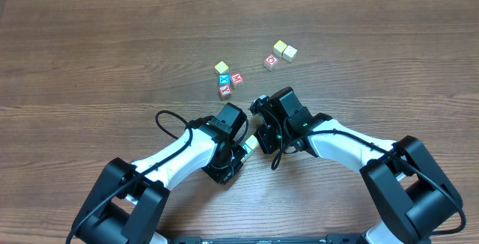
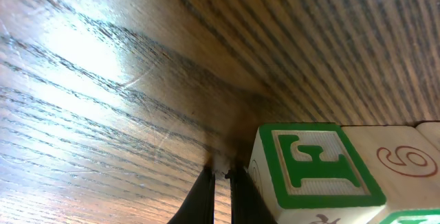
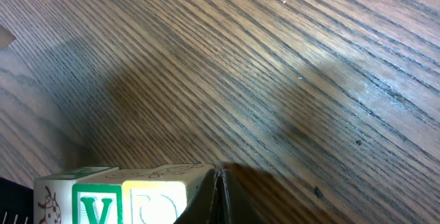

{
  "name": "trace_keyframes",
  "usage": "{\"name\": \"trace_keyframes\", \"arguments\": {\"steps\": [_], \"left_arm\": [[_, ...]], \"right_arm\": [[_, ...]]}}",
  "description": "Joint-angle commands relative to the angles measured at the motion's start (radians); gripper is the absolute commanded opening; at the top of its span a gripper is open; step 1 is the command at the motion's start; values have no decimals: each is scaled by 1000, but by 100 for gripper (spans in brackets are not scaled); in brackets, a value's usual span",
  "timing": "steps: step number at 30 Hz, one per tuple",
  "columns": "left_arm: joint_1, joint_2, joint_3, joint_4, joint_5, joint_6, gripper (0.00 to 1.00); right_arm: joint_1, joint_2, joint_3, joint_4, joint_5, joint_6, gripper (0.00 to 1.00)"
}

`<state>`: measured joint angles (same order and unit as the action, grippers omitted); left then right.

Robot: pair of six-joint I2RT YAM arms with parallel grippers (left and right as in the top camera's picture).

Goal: Flip 3 blocks

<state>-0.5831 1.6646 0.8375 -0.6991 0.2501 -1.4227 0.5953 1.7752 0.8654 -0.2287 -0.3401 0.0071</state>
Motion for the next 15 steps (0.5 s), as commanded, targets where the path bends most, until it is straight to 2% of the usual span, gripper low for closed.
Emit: {"name": "trace_keyframes", "arguments": {"steps": [1,15], "left_arm": [[-14,11,-3,15,13,-14,4],[-14,11,-3,15,13,-14,4]], "right_arm": [[24,8,-6,13,-58,5,4],[27,8,-6,27,-53,29,4]]}}
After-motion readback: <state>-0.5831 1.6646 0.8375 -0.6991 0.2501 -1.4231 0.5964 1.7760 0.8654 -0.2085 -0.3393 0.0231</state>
